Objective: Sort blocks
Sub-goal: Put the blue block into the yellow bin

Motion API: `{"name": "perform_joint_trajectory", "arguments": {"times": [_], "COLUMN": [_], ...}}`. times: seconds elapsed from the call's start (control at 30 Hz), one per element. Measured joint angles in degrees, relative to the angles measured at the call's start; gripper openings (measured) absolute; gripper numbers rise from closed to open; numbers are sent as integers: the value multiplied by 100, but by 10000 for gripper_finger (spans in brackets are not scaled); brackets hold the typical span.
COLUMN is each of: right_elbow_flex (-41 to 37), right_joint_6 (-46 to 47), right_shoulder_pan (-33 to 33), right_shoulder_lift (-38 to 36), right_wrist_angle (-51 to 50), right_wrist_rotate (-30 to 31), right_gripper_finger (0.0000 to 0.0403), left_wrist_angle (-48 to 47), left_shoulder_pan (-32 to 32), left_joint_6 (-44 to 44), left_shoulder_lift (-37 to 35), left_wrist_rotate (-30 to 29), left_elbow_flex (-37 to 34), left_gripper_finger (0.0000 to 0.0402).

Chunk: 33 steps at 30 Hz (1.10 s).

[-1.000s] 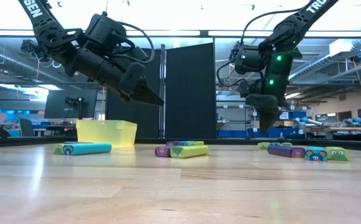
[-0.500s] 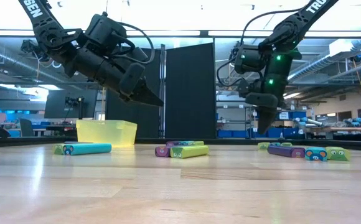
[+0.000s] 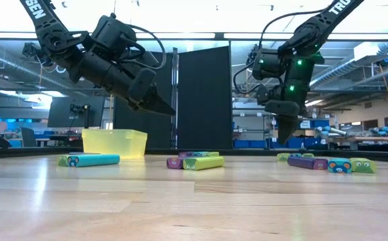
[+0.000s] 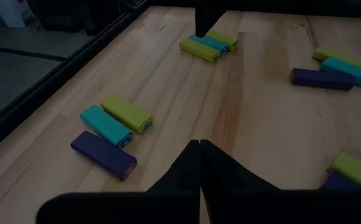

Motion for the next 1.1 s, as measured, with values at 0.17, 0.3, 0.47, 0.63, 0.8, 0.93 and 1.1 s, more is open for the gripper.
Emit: {"name": "perform_joint_trajectory", "arguments": {"times": [0.17,0.3,0.47,0.63,0.8,0.93,1.1], "right_elbow_flex": [2,2,2,2,138,411,675], "right_joint_6": [-220,-391,-541,-657,-626,-67,1583], "right_shoulder_pan": [0,0,-4,0,261,915,2145], "right_shoulder_lift": [0,-2,-4,-7,-174,-613,-1218], "right_wrist_angle": [-4,-7,-16,-17,-343,-1063,-1677], "right_wrist_rotate": [-1,-50,-194,-574,-1045,-1105,-1063], "right_gripper_finger": [15,14,14,14,14,14,13], "left_wrist_angle": [-239,-1268,-2267,-3139,-3038,-2557,-1597], "left_shoulder_pan": [157,569,1157,1729,1944,1852,1651], "left_joint_6": [-10,91,391,493,566,475,307], "left_shoulder_lift": [-181,-567,-815,-811,-798,-798,-797], "left_wrist_rotate": [-316,-135,74,122,655,855,1061], "left_elbow_flex": [18,376,841,1216,1224,1119,819], "left_gripper_finger": [8,4,3,3,4,4,4]}}
